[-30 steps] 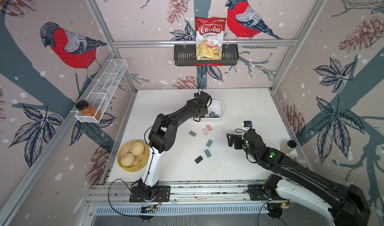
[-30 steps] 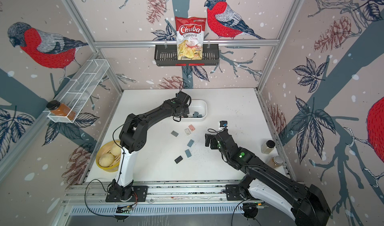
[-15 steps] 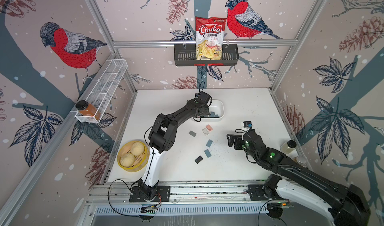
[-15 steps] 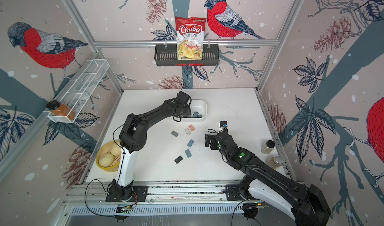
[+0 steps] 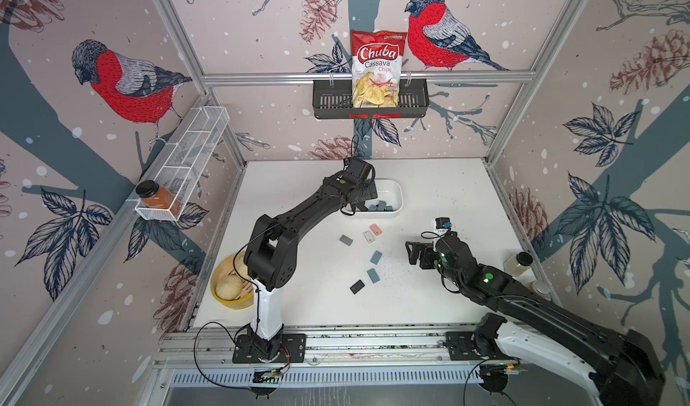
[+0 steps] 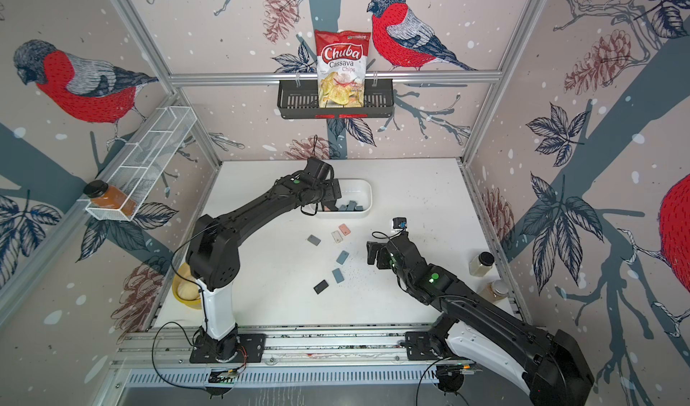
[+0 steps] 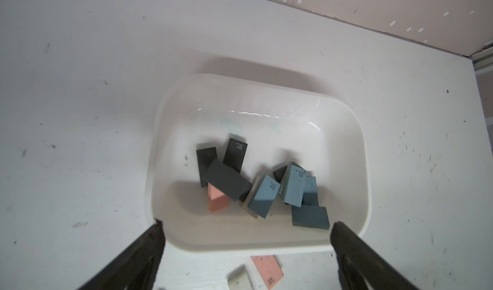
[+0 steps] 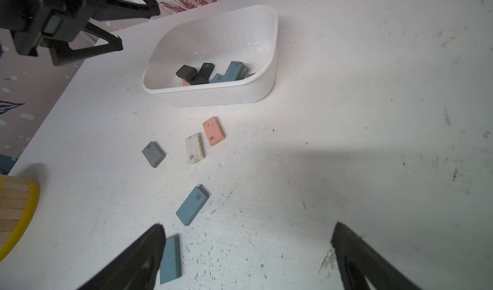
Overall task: Put the eraser in the storage box
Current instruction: Place the eraser in the storage box, then pick up the eraser from the center of the board.
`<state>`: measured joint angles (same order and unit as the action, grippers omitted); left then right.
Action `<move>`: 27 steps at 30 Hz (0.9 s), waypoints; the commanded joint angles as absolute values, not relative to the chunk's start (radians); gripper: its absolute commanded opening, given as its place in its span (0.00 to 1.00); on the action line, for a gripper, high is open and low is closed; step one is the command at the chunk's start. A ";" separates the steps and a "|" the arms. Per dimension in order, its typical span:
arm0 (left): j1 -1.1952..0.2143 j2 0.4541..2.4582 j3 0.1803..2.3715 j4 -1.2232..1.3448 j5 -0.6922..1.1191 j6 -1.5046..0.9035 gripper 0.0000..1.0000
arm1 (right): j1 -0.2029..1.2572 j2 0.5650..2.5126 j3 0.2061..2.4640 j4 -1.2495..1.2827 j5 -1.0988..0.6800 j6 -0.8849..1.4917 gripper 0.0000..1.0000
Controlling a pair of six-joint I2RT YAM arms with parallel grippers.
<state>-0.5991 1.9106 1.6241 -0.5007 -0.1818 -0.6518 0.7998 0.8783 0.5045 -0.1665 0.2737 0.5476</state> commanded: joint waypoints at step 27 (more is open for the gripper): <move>-0.744 0.817 0.582 -0.351 -0.260 -0.824 0.97 | 1.133 1.248 0.557 -0.030 0.276 0.654 1.00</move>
<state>-0.7429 0.8516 0.6048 -0.3500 -0.2405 -0.7898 1.1099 1.2217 0.5514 -0.0902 0.2699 0.6136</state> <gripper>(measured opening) 0.975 0.998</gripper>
